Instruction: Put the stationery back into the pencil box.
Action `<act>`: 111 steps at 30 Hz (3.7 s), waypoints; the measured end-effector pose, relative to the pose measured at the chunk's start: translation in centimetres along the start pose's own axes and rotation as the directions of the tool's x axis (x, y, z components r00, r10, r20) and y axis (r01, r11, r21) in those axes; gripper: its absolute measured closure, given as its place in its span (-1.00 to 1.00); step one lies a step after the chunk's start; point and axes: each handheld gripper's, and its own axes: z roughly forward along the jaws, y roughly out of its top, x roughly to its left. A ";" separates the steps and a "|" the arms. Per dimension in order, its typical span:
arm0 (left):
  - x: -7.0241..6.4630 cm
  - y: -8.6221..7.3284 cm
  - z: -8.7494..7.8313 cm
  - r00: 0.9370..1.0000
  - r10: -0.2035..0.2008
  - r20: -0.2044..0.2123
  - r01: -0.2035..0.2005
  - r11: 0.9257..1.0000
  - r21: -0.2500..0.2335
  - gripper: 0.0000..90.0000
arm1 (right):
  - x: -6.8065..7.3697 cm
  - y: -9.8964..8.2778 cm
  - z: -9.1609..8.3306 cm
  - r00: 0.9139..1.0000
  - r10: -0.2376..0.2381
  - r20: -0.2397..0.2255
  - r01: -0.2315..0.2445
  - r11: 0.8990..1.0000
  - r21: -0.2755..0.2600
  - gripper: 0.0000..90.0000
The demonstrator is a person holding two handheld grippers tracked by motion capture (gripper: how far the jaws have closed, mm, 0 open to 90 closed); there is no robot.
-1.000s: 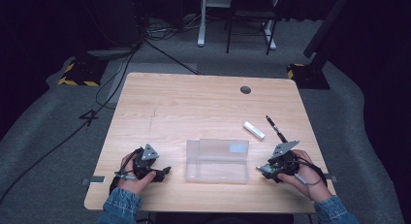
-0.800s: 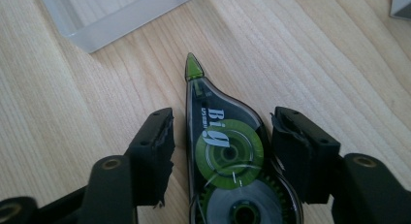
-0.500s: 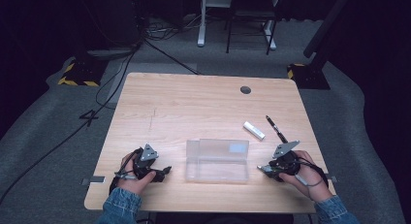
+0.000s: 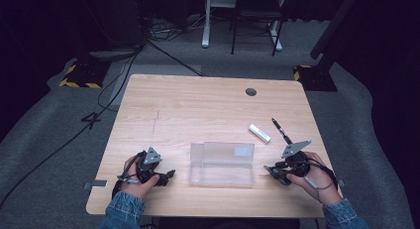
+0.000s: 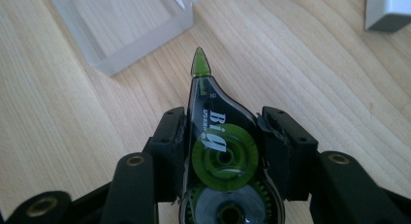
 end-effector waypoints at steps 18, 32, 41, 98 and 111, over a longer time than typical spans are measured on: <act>0.0 0.0 0.0 1.000 0.001 0.002 -0.001 1.000 0.003 -0.61 | 1.7 5.0 -3.3 0.997 -0.069 -0.020 0.066 0.987 -0.148 0.18; 0.0 0.1 0.1 1.000 -0.002 0.003 0.002 1.000 0.003 -0.61 | 4.1 8.6 -3.1 0.983 -0.166 -0.077 0.147 0.967 -0.208 0.18; 0.0 0.1 0.1 1.000 -0.002 -0.001 0.002 1.000 0.000 -0.61 | 5.5 10.1 -2.0 0.969 -0.217 -0.121 0.187 0.957 -0.220 0.18; 0.0 0.1 0.1 1.000 -0.005 0.006 0.005 1.000 0.004 -0.62 | 5.7 9.2 6.3 0.931 -0.302 -0.205 0.305 0.952 -0.018 0.18; 0.0 0.1 0.1 1.000 -0.003 0.005 0.003 1.000 0.004 -0.62 | 5.8 9.0 6.8 0.925 -0.288 -0.248 0.300 0.954 0.013 0.17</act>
